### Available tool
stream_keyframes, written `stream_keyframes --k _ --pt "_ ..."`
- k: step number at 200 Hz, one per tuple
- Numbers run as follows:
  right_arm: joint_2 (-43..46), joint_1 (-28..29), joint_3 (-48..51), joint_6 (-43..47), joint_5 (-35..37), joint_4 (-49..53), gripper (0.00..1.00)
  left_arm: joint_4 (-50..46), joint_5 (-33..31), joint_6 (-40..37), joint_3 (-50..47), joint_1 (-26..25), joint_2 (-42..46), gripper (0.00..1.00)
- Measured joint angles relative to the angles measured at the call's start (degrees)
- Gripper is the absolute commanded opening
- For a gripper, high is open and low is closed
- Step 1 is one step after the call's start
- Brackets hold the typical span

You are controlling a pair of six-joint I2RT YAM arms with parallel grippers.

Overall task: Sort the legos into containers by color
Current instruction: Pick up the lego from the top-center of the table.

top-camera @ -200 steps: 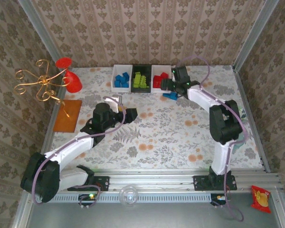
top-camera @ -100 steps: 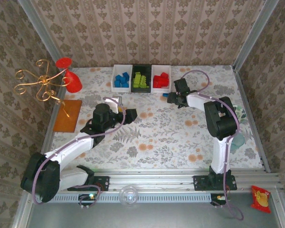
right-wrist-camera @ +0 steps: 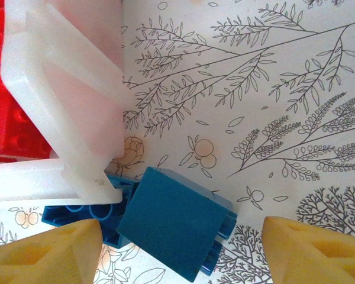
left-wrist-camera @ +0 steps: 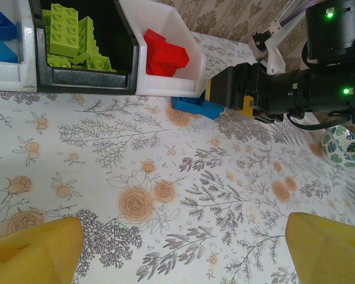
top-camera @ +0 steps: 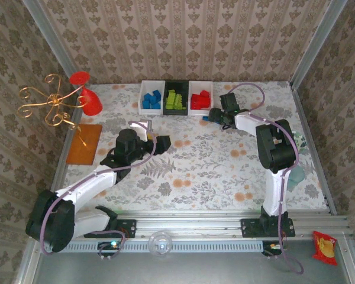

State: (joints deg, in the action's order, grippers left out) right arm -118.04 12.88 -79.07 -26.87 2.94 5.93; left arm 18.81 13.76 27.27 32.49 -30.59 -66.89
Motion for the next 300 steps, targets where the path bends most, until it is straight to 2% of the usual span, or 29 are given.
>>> stream_keyframes --k 59,88,115,155,195,300 --pt "-0.94 -1.79 -0.44 -1.05 -0.37 -0.07 0.65 0.0 -0.02 0.0 0.0 0.0 0.0 0.9" --pt "1.33 -2.69 3.02 -1.64 -0.33 -1.38 0.62 -0.02 0.0 0.0 0.0 0.0 0.0 0.9" --pt "3.82 -2.67 6.8 -2.05 -0.35 -2.6 0.62 -0.02 -0.02 0.0 0.0 0.0 0.0 0.9" --pt "4.0 -1.53 6.95 -1.81 0.31 -2.56 0.69 -0.04 0.0 0.0 0.0 0.04 0.0 0.9" --pt "2.43 -0.92 3.17 -0.04 2.93 0.76 0.71 -0.09 -0.04 0.0 0.0 0.31 0.04 0.9" --pt "-4.52 -0.72 -6.93 2.54 4.24 11.32 0.57 -0.11 -0.02 0.0 -0.31 0.33 0.83 0.9"
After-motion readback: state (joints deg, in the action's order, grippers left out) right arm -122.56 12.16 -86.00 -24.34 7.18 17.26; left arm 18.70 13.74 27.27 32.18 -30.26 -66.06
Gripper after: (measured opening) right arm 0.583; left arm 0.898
